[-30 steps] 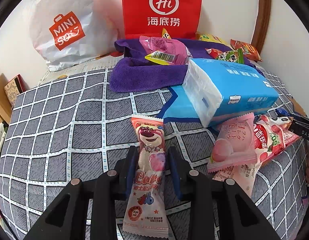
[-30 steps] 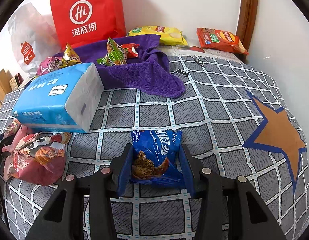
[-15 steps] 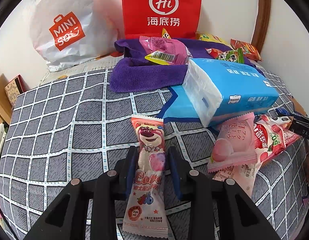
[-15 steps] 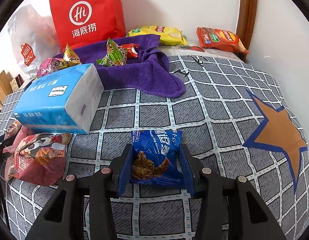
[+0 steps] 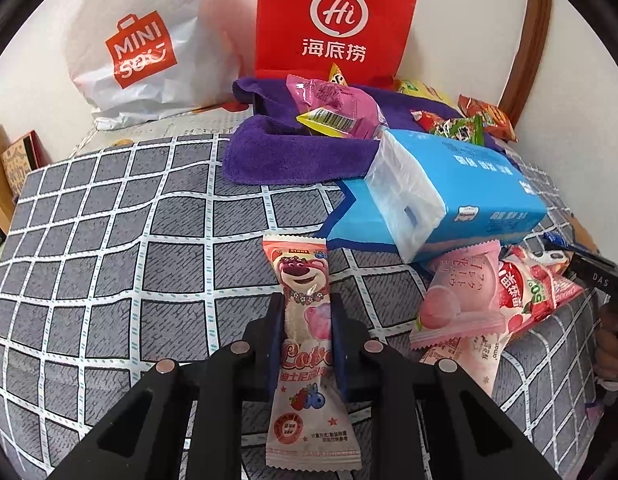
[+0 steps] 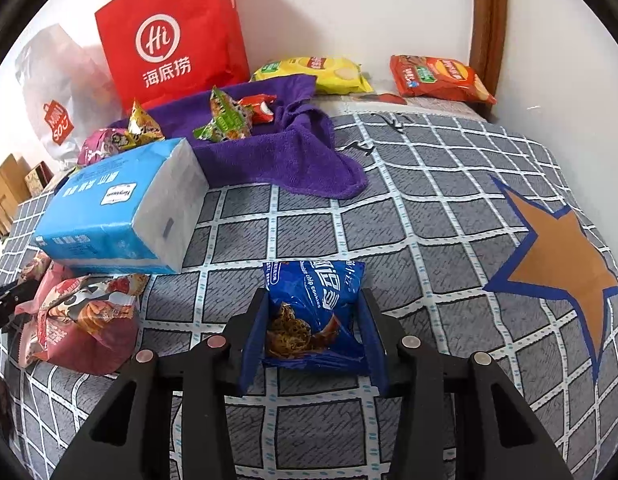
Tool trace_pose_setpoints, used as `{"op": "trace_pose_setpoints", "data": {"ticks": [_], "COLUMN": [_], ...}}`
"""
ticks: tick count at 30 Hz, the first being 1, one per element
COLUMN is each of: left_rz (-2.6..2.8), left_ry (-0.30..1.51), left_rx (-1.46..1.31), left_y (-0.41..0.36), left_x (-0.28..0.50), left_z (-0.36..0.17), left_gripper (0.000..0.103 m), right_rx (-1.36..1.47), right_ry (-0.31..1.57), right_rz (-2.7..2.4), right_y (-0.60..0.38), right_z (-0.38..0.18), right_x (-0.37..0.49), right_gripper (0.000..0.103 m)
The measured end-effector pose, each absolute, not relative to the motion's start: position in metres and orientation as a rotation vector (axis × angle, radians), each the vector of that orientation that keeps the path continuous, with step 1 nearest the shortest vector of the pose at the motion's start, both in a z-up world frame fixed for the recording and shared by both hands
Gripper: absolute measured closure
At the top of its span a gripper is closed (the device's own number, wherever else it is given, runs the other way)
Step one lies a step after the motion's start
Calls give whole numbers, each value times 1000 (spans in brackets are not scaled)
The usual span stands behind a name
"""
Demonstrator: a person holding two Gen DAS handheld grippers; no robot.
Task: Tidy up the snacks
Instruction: 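Carry the blue packet in the right tool while the left tool carries the Lotso bar to the towel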
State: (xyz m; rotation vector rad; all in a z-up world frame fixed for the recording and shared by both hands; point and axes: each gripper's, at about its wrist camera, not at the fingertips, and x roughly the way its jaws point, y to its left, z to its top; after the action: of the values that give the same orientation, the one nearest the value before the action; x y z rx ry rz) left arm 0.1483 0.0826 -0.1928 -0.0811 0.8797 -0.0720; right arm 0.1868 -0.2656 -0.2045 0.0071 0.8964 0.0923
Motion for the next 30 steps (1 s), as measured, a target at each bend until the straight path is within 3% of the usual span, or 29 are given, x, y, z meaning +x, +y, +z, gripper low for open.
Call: {"op": "trace_pose_setpoints", "data": {"ticks": [10, 30], "left_rz": [-78, -158], "left_ry": [913, 838], "left_rx": [-131, -106], "left_y": [85, 50], "left_x": [145, 141], "left_z": [-181, -76], "left_gripper": [84, 84], "right_rx": [66, -22], "right_ry": [869, 797], "right_rz": [150, 255], "right_y": [-252, -194], "right_z": [-173, -86], "right_x": [164, 173], "right_gripper": [60, 60]}}
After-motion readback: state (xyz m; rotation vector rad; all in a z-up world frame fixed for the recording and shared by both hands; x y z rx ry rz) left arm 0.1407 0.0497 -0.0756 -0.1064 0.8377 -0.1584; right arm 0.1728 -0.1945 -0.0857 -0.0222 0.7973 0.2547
